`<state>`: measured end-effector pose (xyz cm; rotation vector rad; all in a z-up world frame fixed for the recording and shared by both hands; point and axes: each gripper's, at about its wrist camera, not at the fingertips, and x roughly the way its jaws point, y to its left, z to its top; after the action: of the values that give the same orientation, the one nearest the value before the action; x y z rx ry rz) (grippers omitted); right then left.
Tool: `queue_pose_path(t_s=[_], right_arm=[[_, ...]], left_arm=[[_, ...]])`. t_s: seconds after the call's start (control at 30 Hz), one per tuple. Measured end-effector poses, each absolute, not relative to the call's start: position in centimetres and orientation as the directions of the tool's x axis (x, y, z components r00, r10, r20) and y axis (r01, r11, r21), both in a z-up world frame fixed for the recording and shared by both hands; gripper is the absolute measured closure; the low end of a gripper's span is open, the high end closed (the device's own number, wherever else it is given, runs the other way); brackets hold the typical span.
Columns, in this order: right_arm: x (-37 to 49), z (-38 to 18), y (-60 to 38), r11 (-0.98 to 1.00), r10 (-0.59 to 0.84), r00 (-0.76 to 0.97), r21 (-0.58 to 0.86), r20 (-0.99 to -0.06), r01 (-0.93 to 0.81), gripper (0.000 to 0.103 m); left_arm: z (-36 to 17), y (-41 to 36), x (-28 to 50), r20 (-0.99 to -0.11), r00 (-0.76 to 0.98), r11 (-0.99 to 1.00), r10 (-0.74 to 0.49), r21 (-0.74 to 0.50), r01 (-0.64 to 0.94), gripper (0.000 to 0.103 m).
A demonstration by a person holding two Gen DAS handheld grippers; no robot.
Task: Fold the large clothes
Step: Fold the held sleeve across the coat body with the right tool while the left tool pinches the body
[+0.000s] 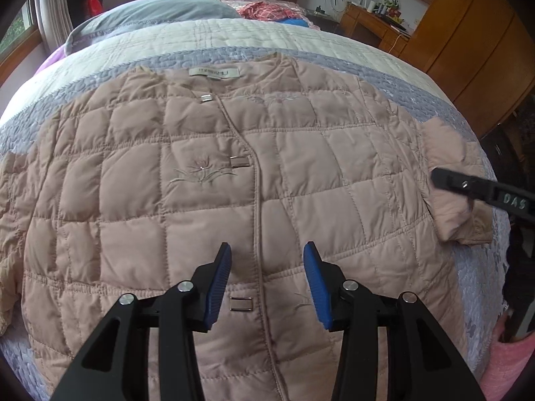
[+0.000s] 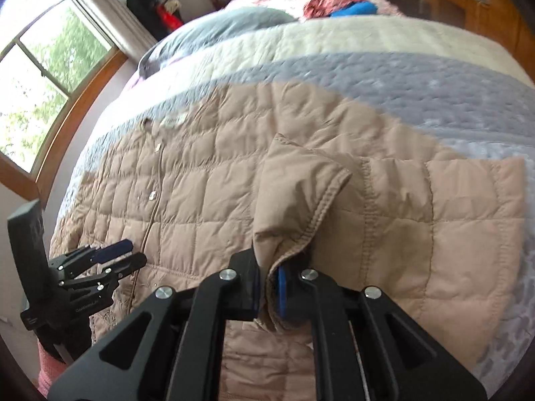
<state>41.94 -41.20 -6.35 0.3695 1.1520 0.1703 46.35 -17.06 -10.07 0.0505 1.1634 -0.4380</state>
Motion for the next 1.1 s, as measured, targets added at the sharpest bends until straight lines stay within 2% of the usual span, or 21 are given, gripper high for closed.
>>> queue_pose_path(t_s=[0.13, 0.23, 0.33, 0.4, 0.53, 0.6, 0.63, 0.67, 0.7, 0.8, 1.1], right_arm=[[40.3, -5.5, -41.2, 0.898, 0.405, 0.419, 0.44, -0.812, -0.014, 0.066], [38.9, -4.1, -42.2, 0.886, 0.425, 0.453, 0.463, -0.784, -0.029, 0.066], [36.5, -2.3, -45.7, 0.91, 0.332, 0.511, 0.411, -0.792, 0.045, 0.066], [35.1, -1.7, -48.0, 0.916, 0.274, 0.538, 0.386, -0.797, 0.106, 0.066], [32.1, -1.8, -52.7, 0.907, 0.187, 0.565, 0.362, -0.804, 0.215, 0.066], [31.0, -2.5, -54.5, 0.901, 0.135, 0.558, 0.335, -0.819, 0.274, 0.066], [30.5, -3.0, -55.5, 0.897, 0.107, 0.548, 0.319, -0.83, 0.308, 0.066], [30.2, -3.5, -55.9, 0.892, 0.101, 0.542, 0.317, -0.834, 0.322, 0.068], [29.8, -4.2, -56.7, 0.881, 0.107, 0.537, 0.33, -0.837, 0.339, 0.068], [29.3, -5.5, -57.5, 0.862, 0.118, 0.536, 0.354, -0.836, 0.364, 0.069], [31.3, -7.3, -55.6, 0.835, 0.277, 0.537, 0.476, -0.797, 0.276, 0.071]], left_arm=[[-9.9, -17.2, 46.4, -0.884, 0.311, 0.9, -0.349, -0.224, 0.375, 0.057], [-9.8, -18.3, 46.3, -0.867, 0.271, 0.869, -0.418, -0.295, 0.397, 0.048], [-10.0, -20.2, 46.2, -0.845, 0.214, 0.83, -0.49, -0.377, 0.412, 0.045], [-10.1, -21.7, 46.2, -0.837, 0.2, 0.817, -0.509, -0.396, 0.419, 0.041], [-10.7, -25.4, 46.9, -0.831, 0.157, 0.797, -0.533, -0.431, 0.424, 0.041], [-11.0, -27.1, 47.3, -0.838, 0.156, 0.8, -0.523, -0.42, 0.429, 0.045], [-11.1, -27.7, 47.2, -0.839, 0.163, 0.802, -0.518, -0.411, 0.435, 0.053], [-11.1, -28.2, 47.2, -0.841, 0.167, 0.802, -0.515, -0.403, 0.442, 0.08], [-11.1, -28.7, 47.1, -0.838, 0.162, 0.796, -0.521, -0.409, 0.445, 0.091], [-10.2, -28.1, 46.8, -0.814, 0.193, 0.789, -0.548, -0.427, 0.443, 0.096], [-4.9, -17.9, 45.1, -0.763, 0.437, 0.865, -0.477, -0.32, 0.386, 0.098]])
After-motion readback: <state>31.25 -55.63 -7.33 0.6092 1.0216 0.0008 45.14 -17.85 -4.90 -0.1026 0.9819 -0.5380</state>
